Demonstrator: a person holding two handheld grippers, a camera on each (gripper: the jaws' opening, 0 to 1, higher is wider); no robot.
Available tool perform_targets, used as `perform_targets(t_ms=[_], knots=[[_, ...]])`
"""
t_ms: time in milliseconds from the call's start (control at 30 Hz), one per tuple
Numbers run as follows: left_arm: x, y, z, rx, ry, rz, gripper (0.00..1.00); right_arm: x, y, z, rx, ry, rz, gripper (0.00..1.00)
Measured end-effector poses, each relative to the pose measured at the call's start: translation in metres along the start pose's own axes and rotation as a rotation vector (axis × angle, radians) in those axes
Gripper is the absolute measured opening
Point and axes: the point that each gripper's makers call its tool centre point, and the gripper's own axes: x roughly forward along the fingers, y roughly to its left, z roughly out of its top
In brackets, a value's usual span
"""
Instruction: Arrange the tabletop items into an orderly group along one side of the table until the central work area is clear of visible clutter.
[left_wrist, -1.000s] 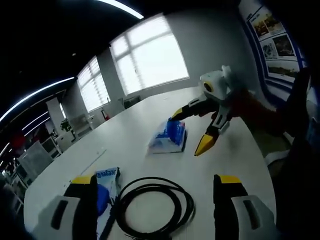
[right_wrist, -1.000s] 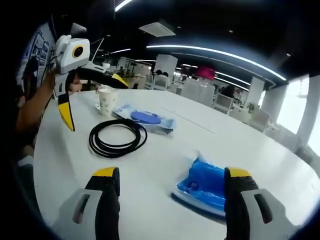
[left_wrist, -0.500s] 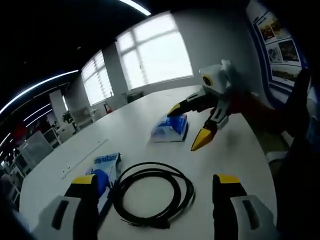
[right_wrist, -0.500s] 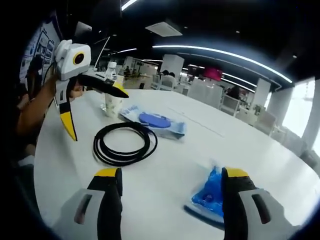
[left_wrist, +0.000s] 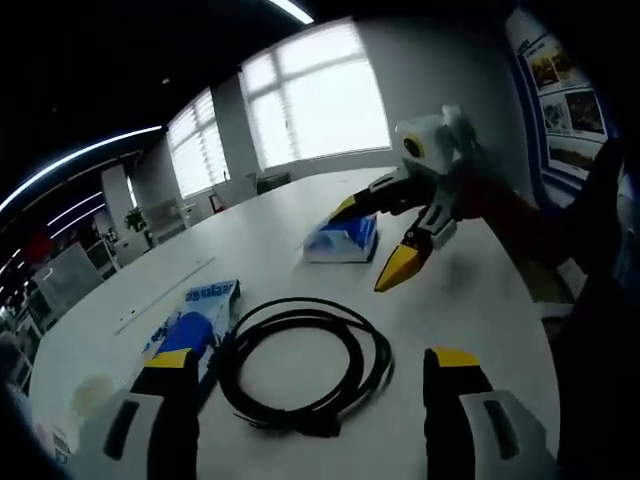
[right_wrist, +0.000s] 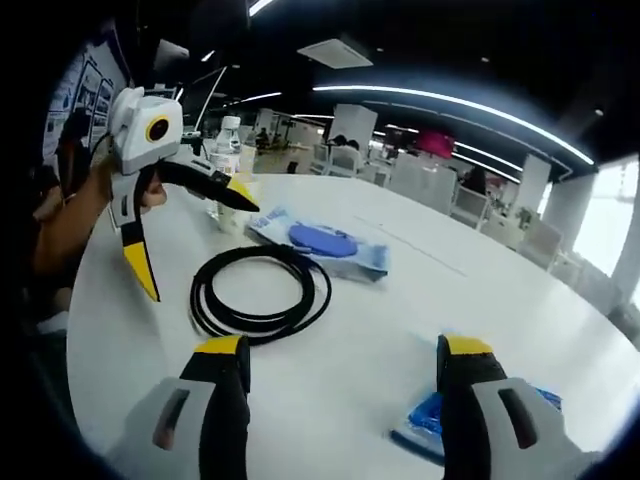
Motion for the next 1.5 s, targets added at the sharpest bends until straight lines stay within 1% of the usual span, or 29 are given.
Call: perform_targets(t_ms=[200, 300, 700, 767, 900, 1033, 1133, 1267, 1500], knots=[[0.001, -0.001, -0.011, -0.019, 0.02, -0.01, 0.92, 0.01, 0.004, 0.005, 0.027, 0.002, 0.019, 0.72], [0.003, -0.001, -0.016, -0.025, 0.028, -0.009, 0.92, 0.014, 0.005, 0.006, 0.024, 0.007, 0.022, 0.7], [0.005, 0.002, -0.022, -0.047, 0.034, -0.011, 0.91, 0.023, 0.01, 0.005, 0.018, 0.023, 0.037, 0.69], [0.005, 0.002, -0.022, -0.051, 0.033, -0.013, 0.91, 0.027, 0.011, 0.005, 0.029, 0.027, 0.041, 0.69], [0.009, 0.003, -0.023, -0.089, 0.029, -0.029, 0.91, 0.035, 0.012, 0.006, 0.054, 0.019, 0.059, 0.64], [0.011, 0.003, -0.026, -0.096, 0.031, -0.031, 0.9, 0.044, 0.014, 0.007, 0.078, 0.017, 0.081, 0.58], [0.012, 0.003, -0.027, -0.109, 0.024, -0.031, 0.89, 0.049, 0.014, 0.005, 0.067, 0.03, 0.079, 0.56], [0.016, 0.004, -0.03, -0.113, 0.025, -0.034, 0.88, 0.054, 0.014, 0.002, 0.072, 0.036, 0.084, 0.54], [0.02, 0.0, -0.031, -0.107, 0.031, -0.048, 0.87, 0.061, 0.019, 0.003, 0.087, 0.027, 0.106, 0.49]])
